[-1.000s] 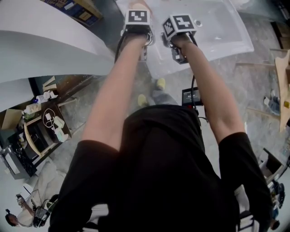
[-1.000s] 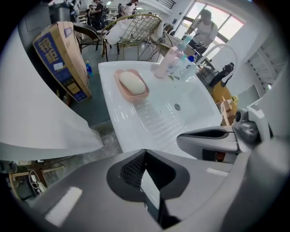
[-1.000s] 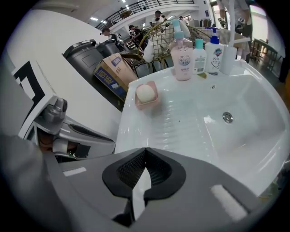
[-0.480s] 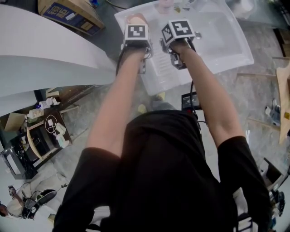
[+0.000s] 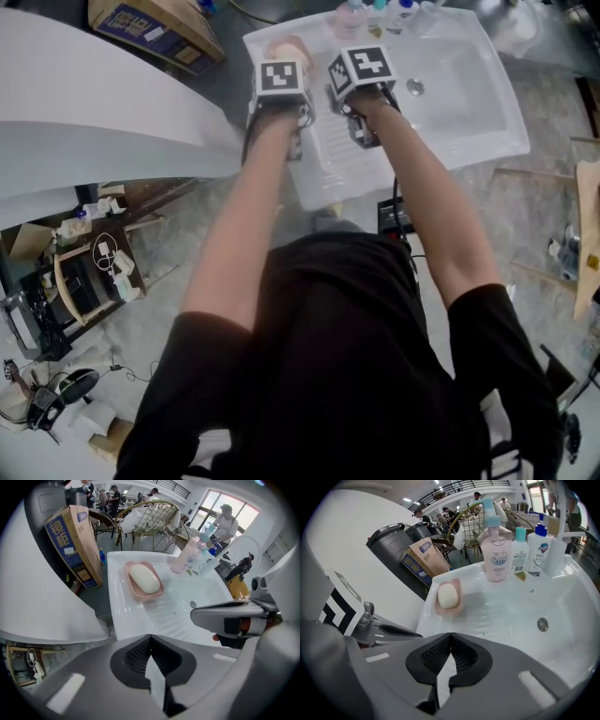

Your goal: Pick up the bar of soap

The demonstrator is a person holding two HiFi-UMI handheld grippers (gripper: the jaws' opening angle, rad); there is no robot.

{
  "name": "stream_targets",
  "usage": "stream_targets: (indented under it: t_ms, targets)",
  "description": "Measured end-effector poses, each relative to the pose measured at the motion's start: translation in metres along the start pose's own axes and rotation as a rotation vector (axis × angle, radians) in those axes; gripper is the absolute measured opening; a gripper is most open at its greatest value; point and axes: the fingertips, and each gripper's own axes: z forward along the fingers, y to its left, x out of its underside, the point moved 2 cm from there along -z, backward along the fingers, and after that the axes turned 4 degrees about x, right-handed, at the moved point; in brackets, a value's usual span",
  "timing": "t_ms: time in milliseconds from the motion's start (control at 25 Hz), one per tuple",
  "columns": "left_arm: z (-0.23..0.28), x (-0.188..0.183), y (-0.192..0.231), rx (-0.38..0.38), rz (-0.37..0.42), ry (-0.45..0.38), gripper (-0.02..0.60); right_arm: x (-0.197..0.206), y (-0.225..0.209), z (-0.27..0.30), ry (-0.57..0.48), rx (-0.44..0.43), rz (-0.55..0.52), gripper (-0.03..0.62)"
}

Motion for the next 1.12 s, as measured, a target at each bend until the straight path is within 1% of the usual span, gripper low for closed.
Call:
stream_targets:
  t_ms: [120,240,320,600,760,1040,1120]
  targets:
    - [-0.002,-0.004,0.002,0.012,-0.016,-0.001,-0.002,-0.006,0.005,0.003,0.000,-0.010,-0.006,0.014]
    - [-0.005,-0.015,0.010,0.012,0.004,-0.010,-0.002,-0.016,0.012,0.009,-0.002,-0.008,-0.008,0.015]
    - [-0.005,-0.022,0.019,0.016,0.018,-0.012,-0.002,-0.022,0.019,0.014,-0.003,-0.001,-0.005,0.015]
    - [-0.009,-0.050,0.046,0.042,0.029,-0.018,-0.002,-0.052,0.035,0.022,-0.009,0.041,0.008,0.015]
    - [-0.009,-0.066,0.051,0.063,0.041,-0.019,-0.002,-0.065,0.034,0.025,-0.019,0.061,0.020,0.015]
    - [-0.004,-0.087,0.059,0.075,0.062,-0.023,-0.002,-0.082,0.023,0.033,-0.033,0.079,0.053,0.015]
    - [-0.004,-0.091,0.066,0.071,0.061,-0.021,-0.002,-0.086,0.023,0.039,-0.032,0.076,0.054,0.029]
